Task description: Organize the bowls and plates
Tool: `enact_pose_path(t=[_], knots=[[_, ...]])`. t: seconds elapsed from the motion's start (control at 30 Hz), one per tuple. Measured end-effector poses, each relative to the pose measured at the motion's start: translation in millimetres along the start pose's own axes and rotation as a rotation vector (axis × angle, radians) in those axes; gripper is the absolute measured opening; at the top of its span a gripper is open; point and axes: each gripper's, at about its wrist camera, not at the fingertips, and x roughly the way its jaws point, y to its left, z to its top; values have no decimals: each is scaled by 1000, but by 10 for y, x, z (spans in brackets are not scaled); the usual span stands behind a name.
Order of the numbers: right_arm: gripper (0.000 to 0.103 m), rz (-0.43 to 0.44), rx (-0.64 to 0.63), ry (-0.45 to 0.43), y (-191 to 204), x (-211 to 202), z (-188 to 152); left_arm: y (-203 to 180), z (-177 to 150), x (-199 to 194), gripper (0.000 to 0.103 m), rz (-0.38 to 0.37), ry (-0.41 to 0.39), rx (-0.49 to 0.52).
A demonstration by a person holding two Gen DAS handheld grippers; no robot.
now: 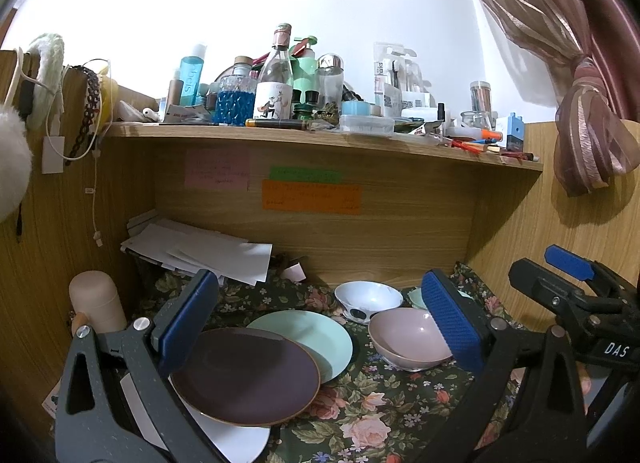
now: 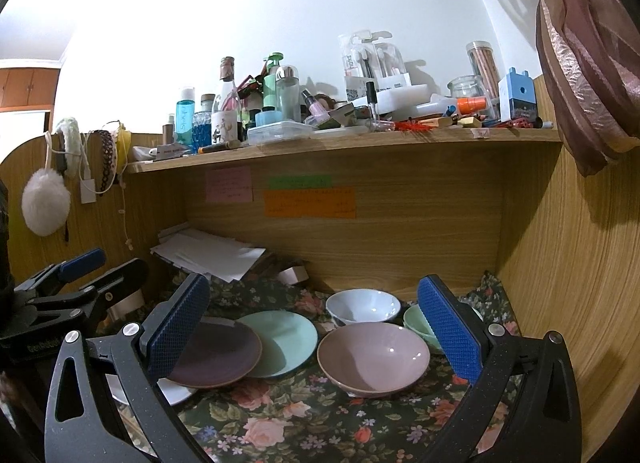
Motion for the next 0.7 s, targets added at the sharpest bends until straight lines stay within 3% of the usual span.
enact_pose_path(t=[0.4,0.7], knots=[[103,7,3,14,-4,50,-17,3,-28,55,103,3,20,-3],[103,61,19,97,-11,422,-196,181,-166,303,103,26,107,-10]])
